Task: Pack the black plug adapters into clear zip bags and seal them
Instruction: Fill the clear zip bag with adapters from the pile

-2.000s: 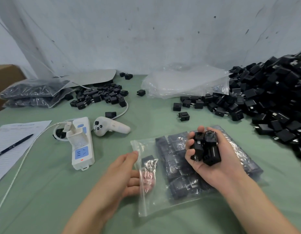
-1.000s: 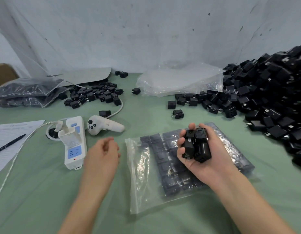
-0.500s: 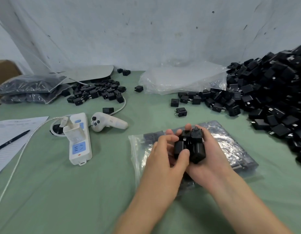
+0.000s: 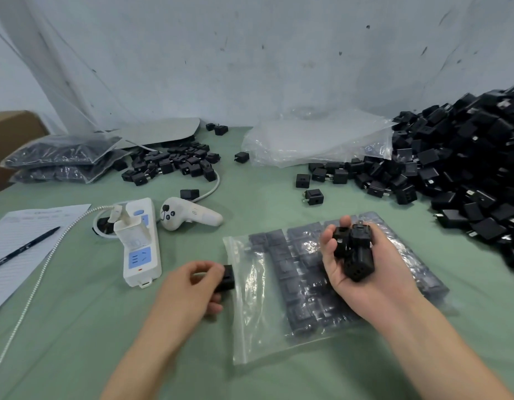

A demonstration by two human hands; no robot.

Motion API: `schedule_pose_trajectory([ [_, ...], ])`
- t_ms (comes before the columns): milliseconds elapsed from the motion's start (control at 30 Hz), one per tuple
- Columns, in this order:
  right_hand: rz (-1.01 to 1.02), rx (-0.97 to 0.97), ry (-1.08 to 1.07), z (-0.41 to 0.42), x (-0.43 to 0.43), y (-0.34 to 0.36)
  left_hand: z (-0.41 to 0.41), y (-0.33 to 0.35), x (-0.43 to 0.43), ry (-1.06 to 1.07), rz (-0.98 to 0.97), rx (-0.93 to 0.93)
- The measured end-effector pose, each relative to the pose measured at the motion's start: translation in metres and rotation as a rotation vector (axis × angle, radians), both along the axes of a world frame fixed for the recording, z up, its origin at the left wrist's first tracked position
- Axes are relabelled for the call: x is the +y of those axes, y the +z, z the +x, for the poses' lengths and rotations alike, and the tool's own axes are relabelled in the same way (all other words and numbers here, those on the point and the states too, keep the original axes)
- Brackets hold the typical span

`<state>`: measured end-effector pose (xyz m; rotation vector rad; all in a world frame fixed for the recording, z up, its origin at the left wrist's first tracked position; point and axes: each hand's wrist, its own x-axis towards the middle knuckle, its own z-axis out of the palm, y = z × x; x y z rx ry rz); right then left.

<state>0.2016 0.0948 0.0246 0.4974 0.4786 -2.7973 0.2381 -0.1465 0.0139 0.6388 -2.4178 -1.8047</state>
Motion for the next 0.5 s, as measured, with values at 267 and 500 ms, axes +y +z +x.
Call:
schedule_pose_trajectory([
  [267,0.067,0.022,0.025,0.004,0.001,-0.002,0.0,-0.002,0.016,-0.058,-0.001,0.041],
  [500,0.09,0.024,0.03,0.004,-0.001,-0.002,0.006,0.01,0.022,-0.093,0.325,0.015],
])
